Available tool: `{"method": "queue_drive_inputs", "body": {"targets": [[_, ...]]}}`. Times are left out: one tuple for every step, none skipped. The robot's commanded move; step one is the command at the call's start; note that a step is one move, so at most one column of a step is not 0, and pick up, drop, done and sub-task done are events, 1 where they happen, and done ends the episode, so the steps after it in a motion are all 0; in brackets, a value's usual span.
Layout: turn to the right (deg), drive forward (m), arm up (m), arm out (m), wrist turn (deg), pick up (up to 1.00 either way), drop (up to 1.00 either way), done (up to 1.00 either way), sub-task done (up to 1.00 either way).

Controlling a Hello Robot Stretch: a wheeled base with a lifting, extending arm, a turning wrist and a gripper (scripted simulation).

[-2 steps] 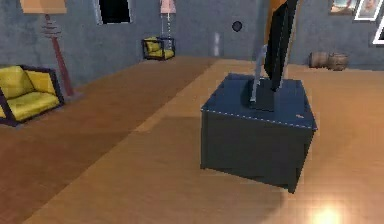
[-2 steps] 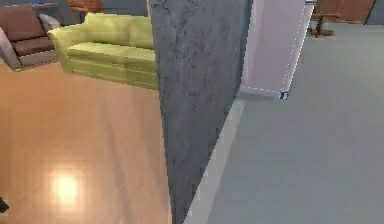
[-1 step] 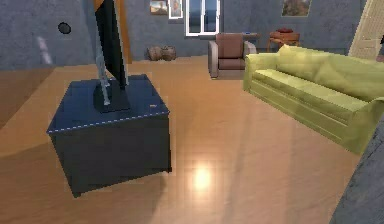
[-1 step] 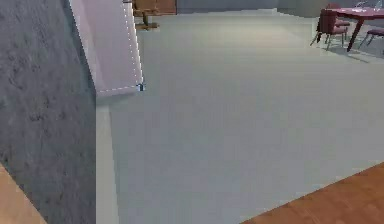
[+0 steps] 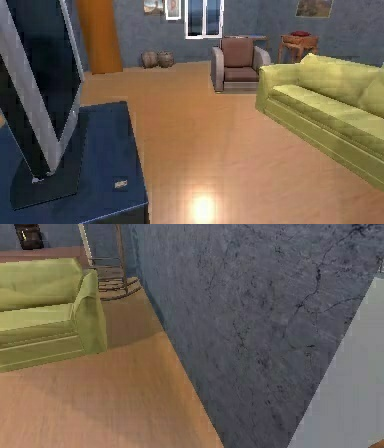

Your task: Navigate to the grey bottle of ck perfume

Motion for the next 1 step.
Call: {"method": "queue_drive_inputs", "body": {"targets": [[15.0,0.0,0.0,0.0,0.0,0.0,0.0,0.0,0.0]]}}
